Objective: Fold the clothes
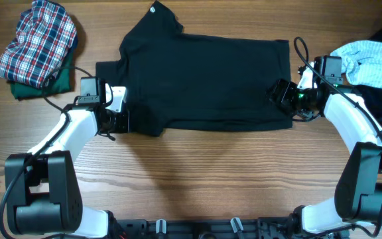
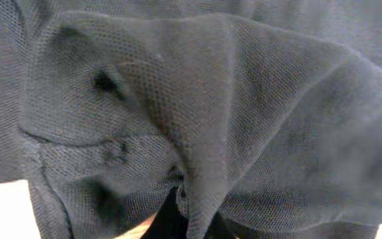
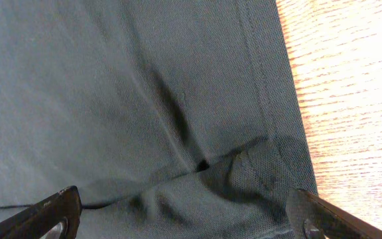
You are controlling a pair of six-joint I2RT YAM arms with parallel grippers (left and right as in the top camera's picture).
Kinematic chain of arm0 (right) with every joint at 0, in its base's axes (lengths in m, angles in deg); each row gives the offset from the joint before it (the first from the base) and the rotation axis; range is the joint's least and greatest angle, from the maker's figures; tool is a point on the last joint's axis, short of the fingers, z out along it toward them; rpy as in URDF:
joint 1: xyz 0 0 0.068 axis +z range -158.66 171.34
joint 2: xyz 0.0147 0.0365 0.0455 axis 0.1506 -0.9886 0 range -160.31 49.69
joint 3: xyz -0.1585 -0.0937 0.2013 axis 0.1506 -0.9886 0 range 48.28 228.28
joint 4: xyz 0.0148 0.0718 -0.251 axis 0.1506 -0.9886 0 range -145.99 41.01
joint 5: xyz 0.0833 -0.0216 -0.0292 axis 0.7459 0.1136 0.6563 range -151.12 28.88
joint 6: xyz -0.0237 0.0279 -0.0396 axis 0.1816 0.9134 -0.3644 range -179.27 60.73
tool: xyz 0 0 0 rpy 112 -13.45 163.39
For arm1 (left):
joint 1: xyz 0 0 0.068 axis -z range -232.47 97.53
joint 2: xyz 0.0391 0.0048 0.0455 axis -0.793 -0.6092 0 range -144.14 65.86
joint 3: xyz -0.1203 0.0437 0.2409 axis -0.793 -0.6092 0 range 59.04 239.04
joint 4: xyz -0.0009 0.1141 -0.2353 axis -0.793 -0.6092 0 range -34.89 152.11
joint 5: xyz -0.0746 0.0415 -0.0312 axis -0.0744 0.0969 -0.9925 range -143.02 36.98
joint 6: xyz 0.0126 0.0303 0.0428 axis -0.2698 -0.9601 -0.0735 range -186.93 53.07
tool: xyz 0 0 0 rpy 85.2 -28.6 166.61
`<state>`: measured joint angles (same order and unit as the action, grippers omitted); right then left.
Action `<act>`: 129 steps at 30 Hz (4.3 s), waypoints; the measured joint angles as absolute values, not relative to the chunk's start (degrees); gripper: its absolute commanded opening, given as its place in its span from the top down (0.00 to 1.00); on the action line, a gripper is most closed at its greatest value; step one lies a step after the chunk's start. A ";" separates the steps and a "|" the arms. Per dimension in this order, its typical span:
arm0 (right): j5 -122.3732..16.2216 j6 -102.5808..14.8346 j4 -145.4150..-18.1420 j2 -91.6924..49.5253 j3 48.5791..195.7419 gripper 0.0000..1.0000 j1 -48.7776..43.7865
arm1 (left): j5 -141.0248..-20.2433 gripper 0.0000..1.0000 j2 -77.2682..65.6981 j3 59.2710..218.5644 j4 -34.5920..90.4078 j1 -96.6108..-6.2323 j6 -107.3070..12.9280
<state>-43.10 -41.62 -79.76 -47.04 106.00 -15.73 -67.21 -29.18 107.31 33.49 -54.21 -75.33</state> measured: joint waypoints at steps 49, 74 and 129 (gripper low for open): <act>-41.61 -41.62 -79.84 -47.04 106.00 0.01 -15.73 | -78.95 0.96 -22.74 120.34 35.53 -52.11 -53.74; -40.52 -41.62 -79.84 -47.04 106.00 0.00 -15.73 | -75.37 0.96 -40.11 120.38 52.31 -52.11 -51.29; -40.52 -42.91 -79.84 -47.04 106.00 0.01 -15.73 | -55.00 0.20 -33.66 120.40 39.87 -39.39 -87.61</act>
<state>-40.52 -42.91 -79.84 -47.04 106.00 -15.73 -55.00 -33.66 120.40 39.87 -39.39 -87.61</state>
